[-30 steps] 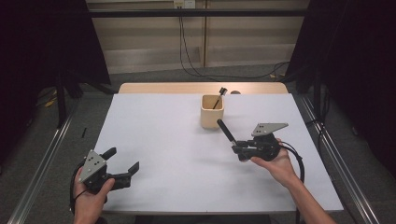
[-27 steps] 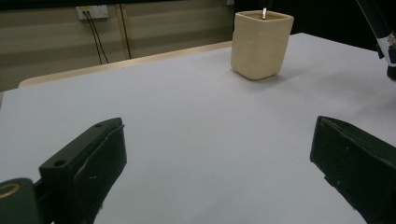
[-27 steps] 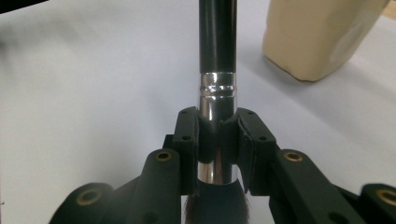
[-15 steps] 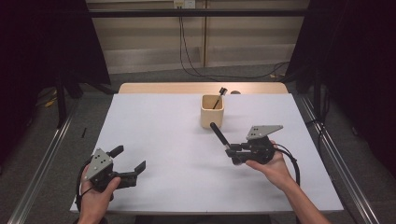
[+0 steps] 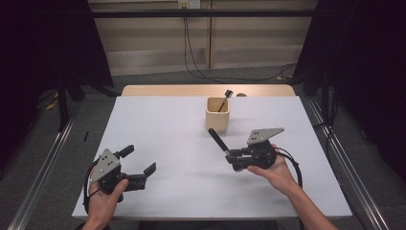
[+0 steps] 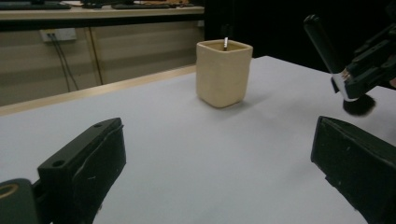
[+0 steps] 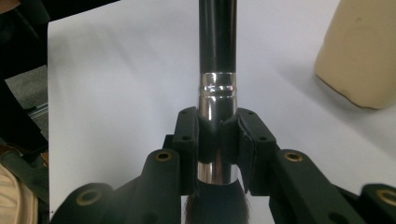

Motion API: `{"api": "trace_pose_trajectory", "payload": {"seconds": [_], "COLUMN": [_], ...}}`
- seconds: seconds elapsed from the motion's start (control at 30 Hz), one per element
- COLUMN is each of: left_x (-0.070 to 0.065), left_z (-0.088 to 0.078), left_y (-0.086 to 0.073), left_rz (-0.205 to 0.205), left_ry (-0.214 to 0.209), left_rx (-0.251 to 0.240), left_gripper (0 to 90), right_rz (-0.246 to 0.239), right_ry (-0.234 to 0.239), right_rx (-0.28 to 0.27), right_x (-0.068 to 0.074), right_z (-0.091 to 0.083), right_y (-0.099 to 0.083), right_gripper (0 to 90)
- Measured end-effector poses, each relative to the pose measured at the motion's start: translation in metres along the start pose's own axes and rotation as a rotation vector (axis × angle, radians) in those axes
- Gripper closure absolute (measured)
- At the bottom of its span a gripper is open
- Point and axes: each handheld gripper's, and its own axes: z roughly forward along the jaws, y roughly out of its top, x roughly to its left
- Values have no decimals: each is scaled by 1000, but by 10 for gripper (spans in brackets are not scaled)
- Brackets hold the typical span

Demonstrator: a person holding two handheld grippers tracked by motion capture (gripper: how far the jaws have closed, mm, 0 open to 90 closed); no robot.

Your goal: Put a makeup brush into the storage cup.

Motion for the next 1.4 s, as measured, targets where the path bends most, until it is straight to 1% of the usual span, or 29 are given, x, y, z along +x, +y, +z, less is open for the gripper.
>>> {"api": "trace_pose_trajectory", "payload": {"seconds": [0.07, 0.1, 0.23, 0.3, 0.37, 0.47, 0.57, 0.63, 0.7, 0.73, 0.77, 0.8, 0.83, 0.87, 0.93, 1.03, 1.1, 1.2, 1.23, 1.27, 1.3, 1.4], "left_x": [-2, -3, -9, -11, -12, -16, -20, -22, -24, -25, -26, -26, -28, -29, -29, -29, -29, -30, -30, -31, -31, -31], "left_z": [6, 8, 20, 25, 33, 44, 52, 55, 59, 61, 63, 64, 65, 66, 68, 70, 71, 73, 74, 74, 75, 76], "left_y": [1, 2, 7, 9, 15, 23, 27, 29, 31, 32, 33, 35, 36, 37, 38, 39, 41, 44, 45, 46, 47, 48], "left_rz": [18, 13, 20, 14, 22, 29, 46, 48, 44, 46, 29, 27, 30, 54, 50, 51, 59, 36, 44, 60, 65, 63], "left_ry": [-19, -26, -56, -68, -82, -101, -127, -135, -149, -164, -185, -193, -189, -186, -201, -200, -209, -228, -232, -225, -228, -241], "left_rx": [9, 8, 10, 7, 12, 12, 18, 15, 8, 7, 2, 2, 0, 0, 3, 2, 15, 27, 33, 37, 37, 45], "left_gripper": [32, 32, 32, 32, 31, 32, 30, 30, 29, 28, 26, 26, 27, 26, 26, 26, 26, 26, 26, 26, 26, 26], "right_rz": [-8, -10, -23, -28, -33, -41, -56, -62, -70, -73, -75, -78, -82, -81, -89, -109, -114, -128, -133, -140, -146, -161], "right_ry": [9, 12, 23, 30, 35, 39, 42, 49, 63, 68, 78, 83, 87, 91, 100, 106, 109, 110, 113, 117, 119, 128], "right_rx": [4, 6, 10, 12, 18, 40, 73, 80, 89, 95, 99, 104, 108, 111, 122, 145, 161, 188, 197, 207, 214, 238], "right_x": [1, 2, 4, 5, 5, 5, 5, 4, 4, 5, 5, 5, 6, 6, 6, 6, 5, 4, 4, 4, 4, 4], "right_z": [2, 4, 6, 7, 8, 11, 12, 12, 12, 12, 13, 13, 14, 14, 14, 15, 16, 18, 19, 20, 20, 22], "right_y": [2, 3, 6, 8, 9, 11, 13, 14, 16, 17, 18, 18, 19, 19, 21, 23, 24, 27, 28, 29, 30, 34], "right_gripper": [717, 717, 717, 717, 717, 717, 717, 717, 717, 717, 717, 717, 717, 717, 717, 717, 717, 717, 717, 717, 717, 717]}}
